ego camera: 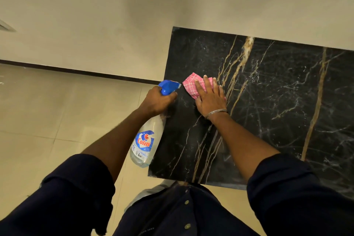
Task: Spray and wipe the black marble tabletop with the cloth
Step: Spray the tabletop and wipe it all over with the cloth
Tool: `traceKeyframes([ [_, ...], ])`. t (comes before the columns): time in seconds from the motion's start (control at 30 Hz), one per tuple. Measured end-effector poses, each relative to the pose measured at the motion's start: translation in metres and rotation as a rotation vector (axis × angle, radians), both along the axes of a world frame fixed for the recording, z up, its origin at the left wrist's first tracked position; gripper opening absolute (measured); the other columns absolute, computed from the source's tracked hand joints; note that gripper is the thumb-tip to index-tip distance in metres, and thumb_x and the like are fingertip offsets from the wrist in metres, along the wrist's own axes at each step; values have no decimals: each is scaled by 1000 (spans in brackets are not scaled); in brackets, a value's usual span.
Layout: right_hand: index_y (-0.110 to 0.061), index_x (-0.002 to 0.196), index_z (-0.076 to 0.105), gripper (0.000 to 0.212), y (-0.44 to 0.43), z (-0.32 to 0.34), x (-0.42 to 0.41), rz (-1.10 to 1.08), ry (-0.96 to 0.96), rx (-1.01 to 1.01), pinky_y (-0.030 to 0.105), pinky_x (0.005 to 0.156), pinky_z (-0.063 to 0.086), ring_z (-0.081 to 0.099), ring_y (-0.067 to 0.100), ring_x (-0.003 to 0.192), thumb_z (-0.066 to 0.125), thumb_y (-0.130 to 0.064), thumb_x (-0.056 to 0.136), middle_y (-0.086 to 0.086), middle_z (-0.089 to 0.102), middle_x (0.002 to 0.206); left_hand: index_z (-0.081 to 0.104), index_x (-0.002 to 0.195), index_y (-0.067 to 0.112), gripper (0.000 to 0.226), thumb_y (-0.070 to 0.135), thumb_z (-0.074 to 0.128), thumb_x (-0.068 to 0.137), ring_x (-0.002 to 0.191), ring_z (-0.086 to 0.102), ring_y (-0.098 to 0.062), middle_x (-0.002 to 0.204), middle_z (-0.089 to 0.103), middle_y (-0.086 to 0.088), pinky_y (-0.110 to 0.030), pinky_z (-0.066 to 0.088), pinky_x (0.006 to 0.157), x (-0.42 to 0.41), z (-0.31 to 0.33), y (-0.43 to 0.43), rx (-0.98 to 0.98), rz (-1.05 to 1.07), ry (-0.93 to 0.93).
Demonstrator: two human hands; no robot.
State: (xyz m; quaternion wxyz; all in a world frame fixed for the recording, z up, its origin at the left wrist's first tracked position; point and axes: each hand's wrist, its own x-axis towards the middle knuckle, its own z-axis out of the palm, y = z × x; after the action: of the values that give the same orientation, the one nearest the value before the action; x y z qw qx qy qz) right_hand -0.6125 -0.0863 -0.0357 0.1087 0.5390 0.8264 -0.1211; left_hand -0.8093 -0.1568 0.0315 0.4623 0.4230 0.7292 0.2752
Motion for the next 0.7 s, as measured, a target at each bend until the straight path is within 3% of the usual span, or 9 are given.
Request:
traceKeyframes([
  [0.27,-30,158,9,62,72,-2,-20,-43,6,16,51,122,4,-4,33,151,32,-41,101,3,0,166,55,98,13,13,24,58,93,67,54,-11,73,55,0,-22,46,65,-12,3,65,11,-74,-18],
  [0.7,-31,158,4,62,196,-3,-57,-32,-6,-24,52,121,0,-6,36,151,31,-41,103,4,-3,166,58,103,10,19,26,58,93,69,58,-9,80,61,-2,-18,44,60,-18,-10,137,-80,-47,-124],
])
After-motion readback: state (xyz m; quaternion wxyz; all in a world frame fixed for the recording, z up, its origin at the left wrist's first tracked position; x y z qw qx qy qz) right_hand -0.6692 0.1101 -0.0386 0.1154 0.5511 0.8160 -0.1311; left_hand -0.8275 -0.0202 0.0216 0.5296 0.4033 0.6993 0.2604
